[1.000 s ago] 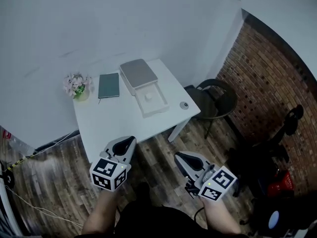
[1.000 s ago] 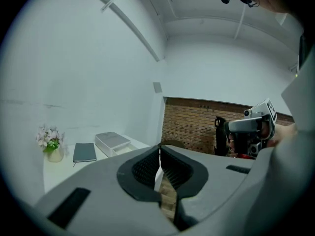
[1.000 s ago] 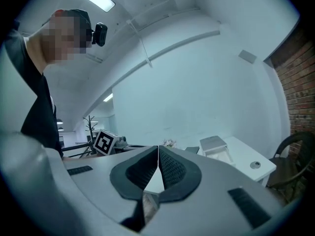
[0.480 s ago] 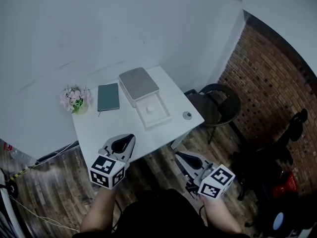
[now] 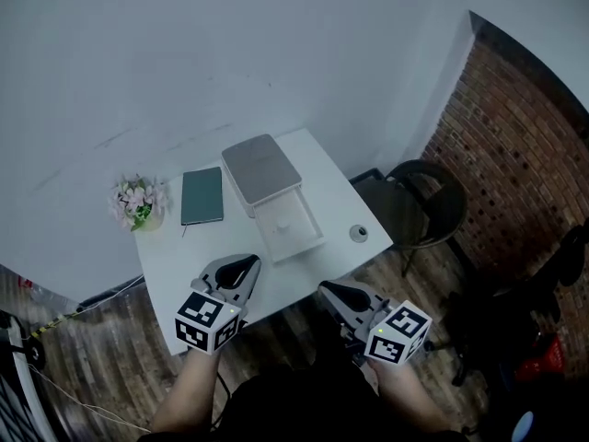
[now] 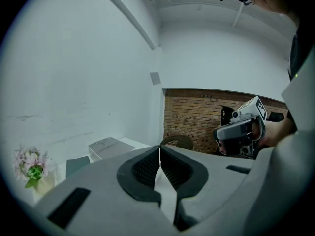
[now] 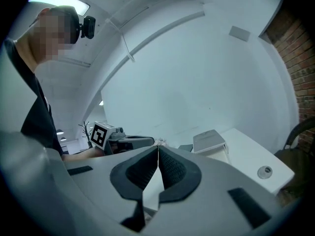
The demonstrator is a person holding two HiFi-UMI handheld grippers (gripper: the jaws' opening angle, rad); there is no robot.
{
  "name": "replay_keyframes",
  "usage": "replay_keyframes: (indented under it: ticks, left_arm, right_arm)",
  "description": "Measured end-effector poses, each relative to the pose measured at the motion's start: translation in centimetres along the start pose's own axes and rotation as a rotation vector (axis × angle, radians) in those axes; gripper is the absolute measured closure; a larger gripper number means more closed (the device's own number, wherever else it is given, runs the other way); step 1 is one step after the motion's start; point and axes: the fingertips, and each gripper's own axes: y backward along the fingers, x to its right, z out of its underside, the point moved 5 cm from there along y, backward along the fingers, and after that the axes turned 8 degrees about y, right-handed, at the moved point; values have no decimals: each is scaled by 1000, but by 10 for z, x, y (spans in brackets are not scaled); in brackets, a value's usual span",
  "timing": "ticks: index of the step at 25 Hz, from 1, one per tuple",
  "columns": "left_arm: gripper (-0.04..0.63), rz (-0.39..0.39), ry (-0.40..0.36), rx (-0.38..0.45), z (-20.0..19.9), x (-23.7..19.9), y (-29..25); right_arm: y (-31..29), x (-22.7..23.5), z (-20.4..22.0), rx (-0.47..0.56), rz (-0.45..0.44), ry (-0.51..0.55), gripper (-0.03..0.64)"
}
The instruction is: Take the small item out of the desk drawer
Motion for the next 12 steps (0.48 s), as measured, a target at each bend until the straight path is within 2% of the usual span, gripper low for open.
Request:
replay_keyframes:
  ticks: [6, 12]
  left_arm:
    - [581, -67, 32, -15, -27, -14, -69]
    - [581, -102, 83, -43, -49, -9, -139]
  right_arm:
    - [-21, 82, -28, 7, -91, -5, 612]
    - [-21, 179, -50, -13, -158, -23, 612]
